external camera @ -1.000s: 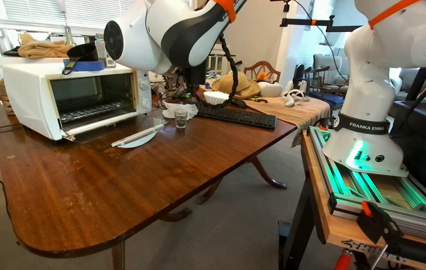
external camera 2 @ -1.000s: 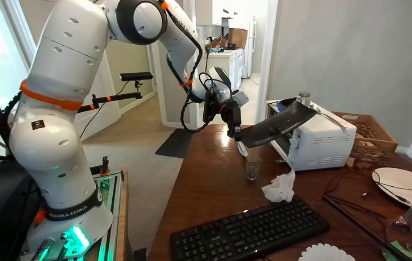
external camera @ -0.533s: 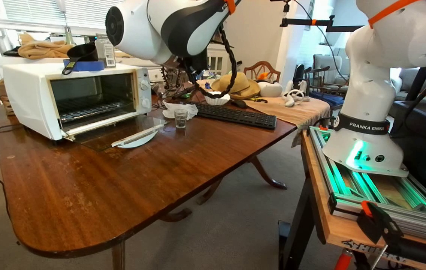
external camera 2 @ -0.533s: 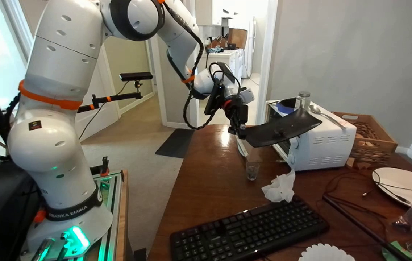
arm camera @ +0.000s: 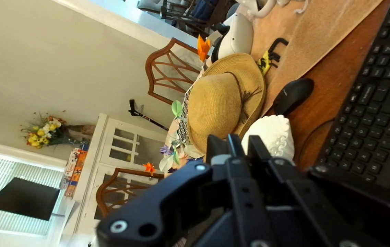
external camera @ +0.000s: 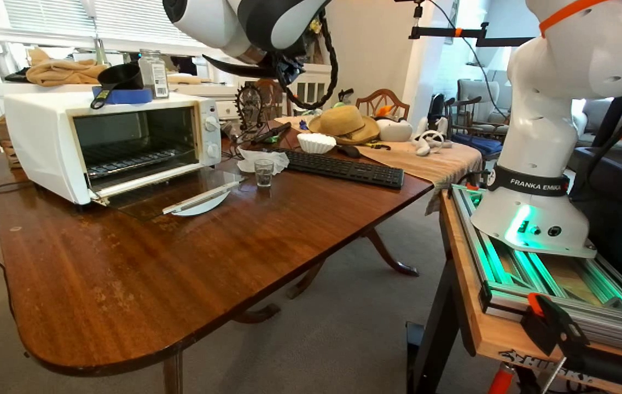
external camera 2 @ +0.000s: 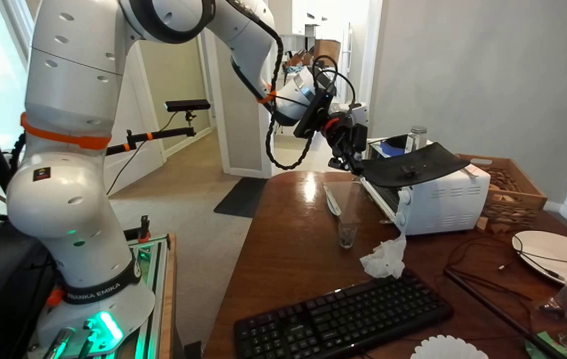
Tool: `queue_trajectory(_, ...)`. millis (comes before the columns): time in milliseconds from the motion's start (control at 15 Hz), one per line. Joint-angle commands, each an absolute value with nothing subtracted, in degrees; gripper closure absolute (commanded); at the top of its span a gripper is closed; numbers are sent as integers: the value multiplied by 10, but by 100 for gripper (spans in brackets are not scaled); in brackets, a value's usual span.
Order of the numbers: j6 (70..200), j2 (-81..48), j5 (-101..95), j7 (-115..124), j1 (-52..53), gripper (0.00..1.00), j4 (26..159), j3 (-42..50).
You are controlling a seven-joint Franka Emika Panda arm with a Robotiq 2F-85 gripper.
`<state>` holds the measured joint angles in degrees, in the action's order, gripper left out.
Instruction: Remove the black tray from inside the microwave, put it on top of the microwave and move the black pot from the microwave to the table
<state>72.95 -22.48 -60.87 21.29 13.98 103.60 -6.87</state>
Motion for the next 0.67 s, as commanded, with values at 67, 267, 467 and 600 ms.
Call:
queue_trajectory(67, 741, -216, -658, 134, 125, 97, 1018, -72)
queue_trajectory(267, 741, -236, -685, 107, 125, 97, 984, -72)
queue_trajectory(467, 743, -257, -698, 98, 126, 97, 956, -72)
queue_trajectory(600, 746, -272, -698, 93, 126, 97, 941, -72)
